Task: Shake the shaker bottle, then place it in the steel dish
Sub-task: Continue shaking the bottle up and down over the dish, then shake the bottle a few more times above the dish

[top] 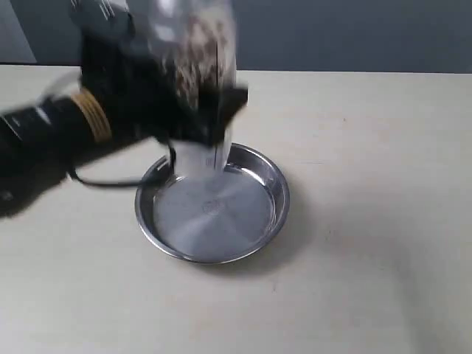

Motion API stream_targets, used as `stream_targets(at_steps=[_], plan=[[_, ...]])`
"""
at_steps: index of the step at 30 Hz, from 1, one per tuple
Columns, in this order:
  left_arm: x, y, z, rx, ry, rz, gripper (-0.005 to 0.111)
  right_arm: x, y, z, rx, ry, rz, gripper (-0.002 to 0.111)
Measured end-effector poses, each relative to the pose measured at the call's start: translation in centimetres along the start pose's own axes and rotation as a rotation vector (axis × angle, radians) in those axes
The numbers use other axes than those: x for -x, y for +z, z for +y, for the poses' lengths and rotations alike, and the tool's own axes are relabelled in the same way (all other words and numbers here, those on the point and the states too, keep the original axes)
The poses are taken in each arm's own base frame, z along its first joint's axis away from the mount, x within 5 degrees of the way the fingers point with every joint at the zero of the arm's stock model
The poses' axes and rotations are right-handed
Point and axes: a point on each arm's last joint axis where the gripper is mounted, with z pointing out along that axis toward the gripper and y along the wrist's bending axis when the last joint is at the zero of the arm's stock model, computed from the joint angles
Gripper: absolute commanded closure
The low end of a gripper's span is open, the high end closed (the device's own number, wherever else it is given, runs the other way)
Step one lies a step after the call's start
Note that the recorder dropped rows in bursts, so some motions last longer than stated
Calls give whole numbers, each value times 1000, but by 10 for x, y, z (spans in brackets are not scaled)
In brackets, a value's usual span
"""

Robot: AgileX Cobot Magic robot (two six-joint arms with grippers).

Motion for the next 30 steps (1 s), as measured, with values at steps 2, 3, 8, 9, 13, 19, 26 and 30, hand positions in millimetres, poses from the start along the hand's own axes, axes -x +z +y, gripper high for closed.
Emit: stream_targets(at_steps=[2,3,8,9,13,19,26,30], plan=[[-41,6,9,39,-48,131,106,0,0,0,0,0,0,109],[-41,6,10,46,-58,126,106,0,0,0,0,0,2,109],[8,4,2,7,-39,-69,106,0,0,0,0,0,2,109],[-5,7,2,4,-45,-39,106,0,0,0,0,0,2,109],[-5,5,10,45,-38,-10,106,0,0,0,0,0,2,109],[-48,12,15,81,-151,126,106,0,0,0,0,0,2,109],[6,13,8,49,-46,-52,106,0,0,0,0,0,2,109],[-46,17,16,89,-77,192,106,0,0,0,0,0,2,109]])
